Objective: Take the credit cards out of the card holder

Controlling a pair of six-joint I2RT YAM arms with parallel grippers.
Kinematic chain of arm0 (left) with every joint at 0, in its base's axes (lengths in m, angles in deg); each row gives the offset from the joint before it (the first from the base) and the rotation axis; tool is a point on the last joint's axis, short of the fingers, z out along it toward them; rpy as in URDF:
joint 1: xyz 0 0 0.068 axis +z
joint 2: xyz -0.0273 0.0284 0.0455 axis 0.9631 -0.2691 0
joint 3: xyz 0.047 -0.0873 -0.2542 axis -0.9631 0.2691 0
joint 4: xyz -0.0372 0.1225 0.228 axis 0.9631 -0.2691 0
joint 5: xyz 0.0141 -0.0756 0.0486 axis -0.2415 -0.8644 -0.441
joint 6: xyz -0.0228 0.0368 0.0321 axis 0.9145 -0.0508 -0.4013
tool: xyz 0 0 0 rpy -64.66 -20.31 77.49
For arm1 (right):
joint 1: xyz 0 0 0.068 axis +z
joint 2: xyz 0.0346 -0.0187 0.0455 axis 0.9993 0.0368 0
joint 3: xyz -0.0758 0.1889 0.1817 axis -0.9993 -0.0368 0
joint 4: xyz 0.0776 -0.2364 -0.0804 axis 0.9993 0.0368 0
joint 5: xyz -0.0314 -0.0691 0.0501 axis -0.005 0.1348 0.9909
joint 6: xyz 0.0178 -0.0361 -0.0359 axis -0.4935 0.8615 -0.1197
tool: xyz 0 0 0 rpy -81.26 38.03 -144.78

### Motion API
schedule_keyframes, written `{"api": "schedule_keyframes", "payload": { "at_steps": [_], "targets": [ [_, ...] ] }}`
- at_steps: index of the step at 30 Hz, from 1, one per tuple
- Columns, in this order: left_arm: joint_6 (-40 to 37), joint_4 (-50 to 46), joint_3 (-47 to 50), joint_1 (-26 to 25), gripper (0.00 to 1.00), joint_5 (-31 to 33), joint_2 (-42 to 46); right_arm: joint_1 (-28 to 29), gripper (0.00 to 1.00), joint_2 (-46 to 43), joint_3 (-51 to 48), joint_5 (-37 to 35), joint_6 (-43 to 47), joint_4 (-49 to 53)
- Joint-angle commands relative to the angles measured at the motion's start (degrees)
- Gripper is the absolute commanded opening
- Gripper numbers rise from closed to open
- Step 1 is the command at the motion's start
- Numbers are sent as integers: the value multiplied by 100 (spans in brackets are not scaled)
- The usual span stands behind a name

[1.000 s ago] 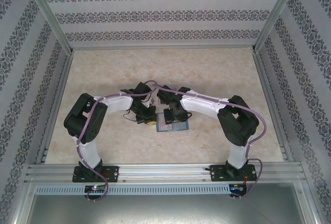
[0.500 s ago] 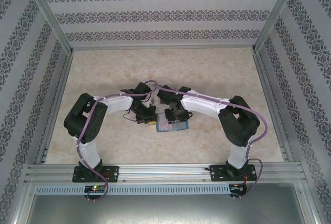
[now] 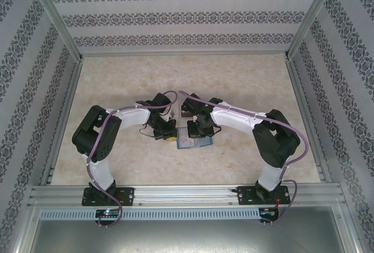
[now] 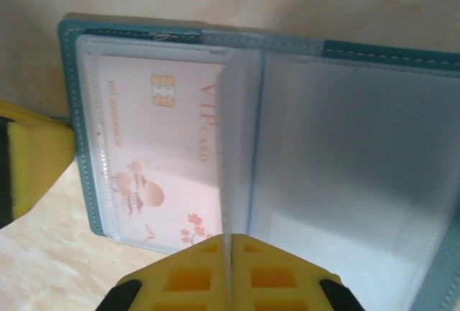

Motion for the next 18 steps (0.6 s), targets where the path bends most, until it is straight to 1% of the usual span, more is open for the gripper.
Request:
{"api": "schedule_keyframes", "payload": {
  "at_steps": [1,11,15,18],
  "targets": [
    [-51,-333,-2,-64,0,108,17,-94,3,-189,-109,-248,105,201],
    [-60,-398,-29,-63,0,138,21,-322,5,-179,-346,-582,265,332],
    [-78,-433,-99,-58,0,133,75,-343,13,-48,-402,-711,312,363],
    [-104,-489,-169,-71,0,134,121,-328,21,-5,-407,-822,328,427]
  ]
}}
